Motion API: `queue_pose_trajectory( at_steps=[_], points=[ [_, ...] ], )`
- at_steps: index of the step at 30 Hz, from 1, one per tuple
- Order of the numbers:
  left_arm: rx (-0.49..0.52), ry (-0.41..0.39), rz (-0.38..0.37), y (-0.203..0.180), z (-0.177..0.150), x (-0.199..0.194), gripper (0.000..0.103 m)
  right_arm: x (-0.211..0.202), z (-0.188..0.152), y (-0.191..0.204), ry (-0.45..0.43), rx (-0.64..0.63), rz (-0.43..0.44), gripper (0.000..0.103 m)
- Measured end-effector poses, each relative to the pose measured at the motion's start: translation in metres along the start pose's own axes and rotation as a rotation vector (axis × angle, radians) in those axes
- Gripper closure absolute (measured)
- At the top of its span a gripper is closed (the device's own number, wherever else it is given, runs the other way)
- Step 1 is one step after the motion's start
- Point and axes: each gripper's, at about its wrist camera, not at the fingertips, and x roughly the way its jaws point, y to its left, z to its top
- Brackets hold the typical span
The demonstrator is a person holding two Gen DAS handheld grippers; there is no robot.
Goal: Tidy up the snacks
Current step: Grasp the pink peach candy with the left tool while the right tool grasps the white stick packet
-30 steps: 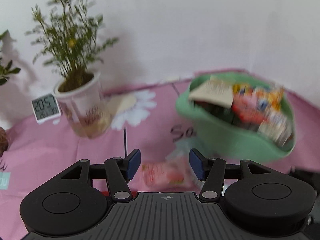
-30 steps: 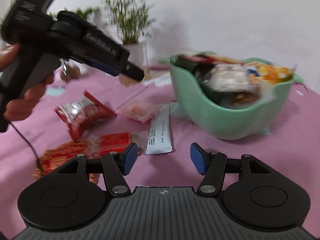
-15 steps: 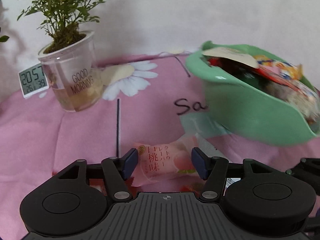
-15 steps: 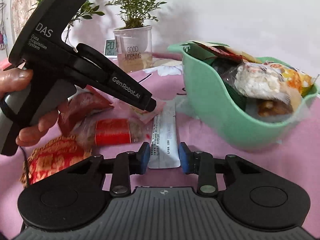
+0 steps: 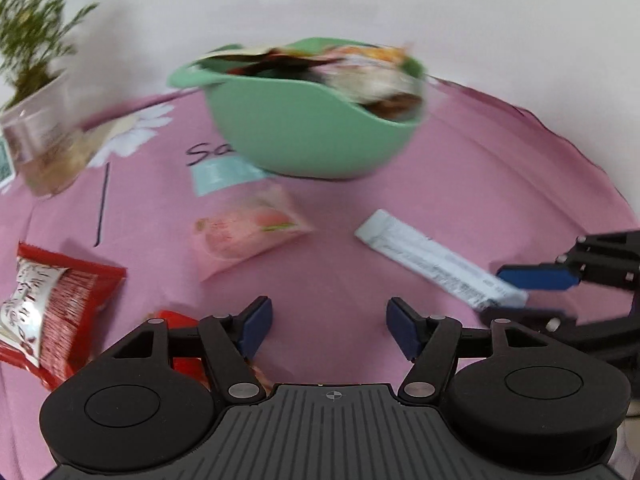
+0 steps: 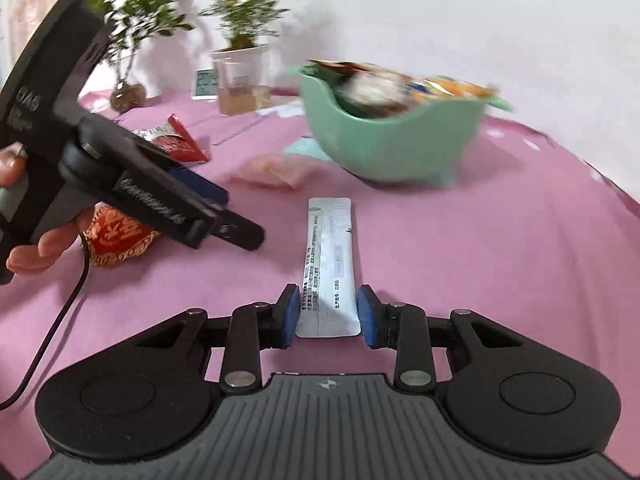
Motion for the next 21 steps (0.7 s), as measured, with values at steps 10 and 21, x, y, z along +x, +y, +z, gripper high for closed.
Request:
queue_pose_trajectory(
  at_steps=[10, 21],
  points=[
    [0.242, -0.101, 0.153, 0.008, 0.025, -0.013, 0.0, -0.017, -0.007, -0.023, -0.016, 0.126, 0.04, 0.054],
    [0.181, 0.002, 0.074, 0.034, 0.041, 0.037, 0.0, -0.005, 0.002, -0.021, -0.027, 0.143, 0.042, 0.04]
  ],
)
